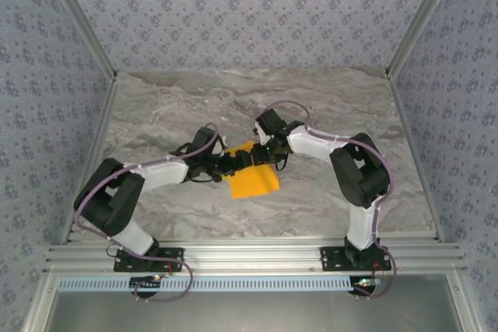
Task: Fold a paper plane with a square sheet of paper (fold left side to right side)
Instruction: Pick up the square sheet of paper from the center of the table, then place a square sheet of paper at the center of the table.
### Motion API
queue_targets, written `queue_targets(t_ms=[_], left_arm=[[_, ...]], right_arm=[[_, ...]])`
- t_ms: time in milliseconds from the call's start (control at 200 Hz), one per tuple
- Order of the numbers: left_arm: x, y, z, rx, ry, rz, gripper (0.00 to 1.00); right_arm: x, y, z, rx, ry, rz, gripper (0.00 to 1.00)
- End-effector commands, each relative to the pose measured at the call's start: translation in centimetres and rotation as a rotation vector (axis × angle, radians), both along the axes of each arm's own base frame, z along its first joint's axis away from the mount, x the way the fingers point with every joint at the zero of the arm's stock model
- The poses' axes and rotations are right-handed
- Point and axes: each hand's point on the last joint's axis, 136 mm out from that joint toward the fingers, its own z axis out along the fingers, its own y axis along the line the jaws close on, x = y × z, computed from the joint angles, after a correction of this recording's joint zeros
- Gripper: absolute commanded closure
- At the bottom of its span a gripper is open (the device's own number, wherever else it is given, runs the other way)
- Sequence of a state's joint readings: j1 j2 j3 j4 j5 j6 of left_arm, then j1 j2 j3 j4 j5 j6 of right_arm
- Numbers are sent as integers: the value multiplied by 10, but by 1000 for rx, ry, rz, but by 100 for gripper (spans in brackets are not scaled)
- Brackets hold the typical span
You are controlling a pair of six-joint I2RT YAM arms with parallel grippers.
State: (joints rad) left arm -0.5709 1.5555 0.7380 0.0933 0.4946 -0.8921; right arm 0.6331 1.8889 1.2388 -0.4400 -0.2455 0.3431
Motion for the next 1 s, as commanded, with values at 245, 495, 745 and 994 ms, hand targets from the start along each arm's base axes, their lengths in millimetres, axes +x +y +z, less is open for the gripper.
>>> queue_targets(t_ms=[245,495,745,994], left_arm=[[14,56,61,-163,-157,98,3],[1,61,142,-302,-415,20,2],[-15,58,210,-397,-612,-55,2],[-33,48,248,-483,-755,-136,2]], right_arm=[[-23,18,66,443,104,64,80],[-38,13,170,751,23,217,80],[-74,15,265,919,-36,412,80],[-104,25,319,991,-110,543,79]])
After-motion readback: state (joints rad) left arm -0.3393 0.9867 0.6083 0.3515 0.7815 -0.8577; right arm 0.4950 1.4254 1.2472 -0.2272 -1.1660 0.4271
